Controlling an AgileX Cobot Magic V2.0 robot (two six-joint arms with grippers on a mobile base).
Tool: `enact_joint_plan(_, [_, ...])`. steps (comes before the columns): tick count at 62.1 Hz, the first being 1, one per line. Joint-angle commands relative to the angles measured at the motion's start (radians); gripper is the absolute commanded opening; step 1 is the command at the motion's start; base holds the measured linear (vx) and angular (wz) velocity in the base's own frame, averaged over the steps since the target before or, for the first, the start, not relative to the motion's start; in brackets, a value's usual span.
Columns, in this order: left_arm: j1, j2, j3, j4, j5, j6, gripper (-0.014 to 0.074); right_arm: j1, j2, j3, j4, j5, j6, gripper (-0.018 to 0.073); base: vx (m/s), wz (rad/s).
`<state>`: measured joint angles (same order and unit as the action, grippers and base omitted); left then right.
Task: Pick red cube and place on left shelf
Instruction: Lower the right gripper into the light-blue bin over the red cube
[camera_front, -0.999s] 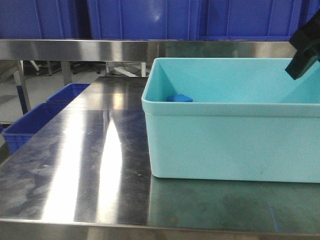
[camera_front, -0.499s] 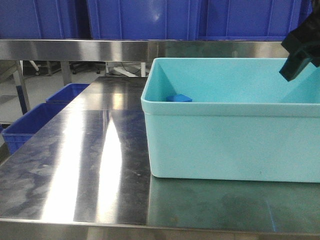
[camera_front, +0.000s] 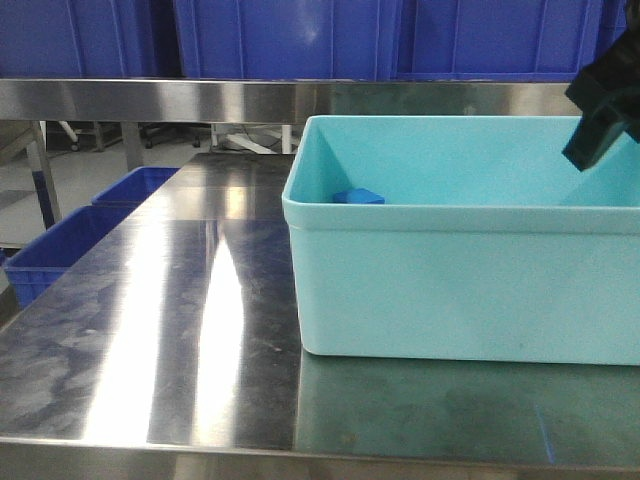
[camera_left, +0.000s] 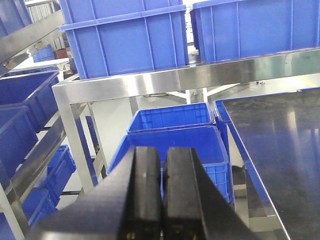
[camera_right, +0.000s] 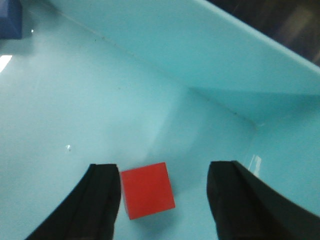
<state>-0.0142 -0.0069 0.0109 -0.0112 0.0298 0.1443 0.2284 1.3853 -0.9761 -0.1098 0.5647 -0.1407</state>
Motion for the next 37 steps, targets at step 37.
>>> enact_joint_plan(37, [-0.007,0.000,0.022,-0.005,-0.090,0.001,0.0106,0.014,0.027,-0.038,0.002,0.045,-0.011,0.0626,0.00,0.00])
